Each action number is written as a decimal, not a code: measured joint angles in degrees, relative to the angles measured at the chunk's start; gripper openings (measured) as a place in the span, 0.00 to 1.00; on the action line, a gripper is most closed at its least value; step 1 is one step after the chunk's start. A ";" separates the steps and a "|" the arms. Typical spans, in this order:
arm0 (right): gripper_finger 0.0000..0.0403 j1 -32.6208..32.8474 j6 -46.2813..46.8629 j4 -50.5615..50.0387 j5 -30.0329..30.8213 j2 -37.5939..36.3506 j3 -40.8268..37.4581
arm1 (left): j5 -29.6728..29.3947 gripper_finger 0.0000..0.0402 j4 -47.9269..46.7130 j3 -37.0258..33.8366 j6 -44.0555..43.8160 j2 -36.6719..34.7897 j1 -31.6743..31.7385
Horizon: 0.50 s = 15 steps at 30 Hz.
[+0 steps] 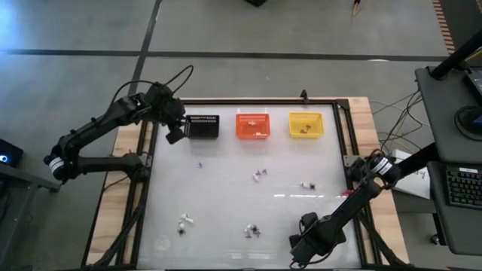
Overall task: Sort Halloween decoration
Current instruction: Put the witch hat toy into the yellow bin
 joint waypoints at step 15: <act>0.02 -7.80 -2.04 -12.46 30.13 -9.46 1.62 | 0.00 0.23 -0.06 0.00 -0.12 0.07 0.01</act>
